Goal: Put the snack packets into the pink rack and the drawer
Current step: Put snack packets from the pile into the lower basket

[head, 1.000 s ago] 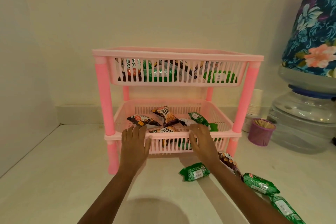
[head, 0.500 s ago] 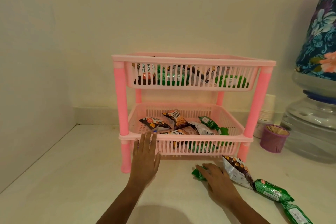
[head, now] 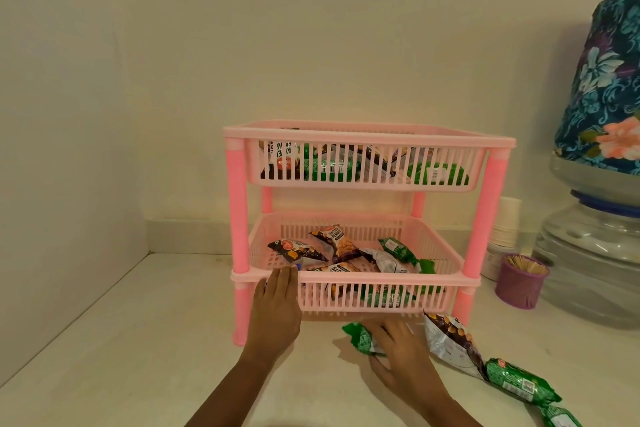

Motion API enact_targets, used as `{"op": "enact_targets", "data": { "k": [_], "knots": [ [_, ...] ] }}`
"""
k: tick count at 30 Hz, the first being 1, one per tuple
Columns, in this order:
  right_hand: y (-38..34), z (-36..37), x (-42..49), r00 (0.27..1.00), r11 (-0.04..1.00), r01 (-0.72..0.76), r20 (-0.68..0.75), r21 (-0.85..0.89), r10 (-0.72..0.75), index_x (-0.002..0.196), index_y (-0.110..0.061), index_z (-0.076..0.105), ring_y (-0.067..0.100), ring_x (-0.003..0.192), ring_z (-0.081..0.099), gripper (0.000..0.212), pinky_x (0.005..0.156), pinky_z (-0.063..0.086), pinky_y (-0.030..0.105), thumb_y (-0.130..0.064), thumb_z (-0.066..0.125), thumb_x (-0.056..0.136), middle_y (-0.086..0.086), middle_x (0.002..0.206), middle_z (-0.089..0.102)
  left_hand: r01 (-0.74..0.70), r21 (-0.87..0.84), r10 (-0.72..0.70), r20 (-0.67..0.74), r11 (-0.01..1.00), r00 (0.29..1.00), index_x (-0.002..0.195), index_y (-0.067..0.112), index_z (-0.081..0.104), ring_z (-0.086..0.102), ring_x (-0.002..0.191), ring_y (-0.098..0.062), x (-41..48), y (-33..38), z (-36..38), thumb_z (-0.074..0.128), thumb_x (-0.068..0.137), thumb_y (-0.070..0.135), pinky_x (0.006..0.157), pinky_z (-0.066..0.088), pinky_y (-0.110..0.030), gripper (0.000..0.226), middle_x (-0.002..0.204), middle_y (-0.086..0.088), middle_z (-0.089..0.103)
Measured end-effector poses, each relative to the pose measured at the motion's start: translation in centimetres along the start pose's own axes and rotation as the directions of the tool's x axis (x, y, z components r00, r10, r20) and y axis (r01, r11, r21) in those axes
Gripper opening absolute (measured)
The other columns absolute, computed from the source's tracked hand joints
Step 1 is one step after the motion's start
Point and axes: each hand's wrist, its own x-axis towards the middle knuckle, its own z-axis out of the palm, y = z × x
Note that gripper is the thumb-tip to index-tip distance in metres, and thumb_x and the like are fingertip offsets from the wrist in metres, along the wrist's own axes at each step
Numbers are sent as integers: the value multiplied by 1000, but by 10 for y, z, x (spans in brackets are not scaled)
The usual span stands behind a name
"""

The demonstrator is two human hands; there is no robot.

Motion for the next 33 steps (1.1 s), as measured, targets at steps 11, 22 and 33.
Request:
{"op": "enact_targets", "data": {
  "k": [11, 22, 33],
  "knots": [
    [-68, -40, 122, 969, 794, -128, -97, 595, 229, 128, -18, 47, 15, 101, 59, 49, 85, 49, 26, -21, 66, 84, 0, 114, 61, 80, 150, -94, 86, 985, 992, 107, -6, 65, 67, 100, -36, -5, -32, 1, 89, 37, 14, 80, 54, -52, 76, 108, -23, 70],
    [-98, 13, 236, 874, 636, -471, 227, 611, 429, 134, -6, 39, 32, 122, 48, 46, 98, 42, 35, -22, 51, 93, 16, 137, 47, 45, 161, -56, 64, 986, 996, 110, 1, 66, 66, 106, -31, -5, -35, 7, 90, 36, 25, 84, 53, -46, 81, 112, -16, 70],
    [-99, 38, 213, 931, 839, -353, 241, 414, 273, 120, -2, 57, 30, 115, 54, 31, 96, 43, 34, -5, 42, 92, 17, 127, 59, 116, 205, -154, 182, 972, 971, 146, 10, 17, 16, 144, -32, -5, -38, 26, 58, 85, 28, 111, -3, -47, 75, 154, -15, 22]
  ]
}}
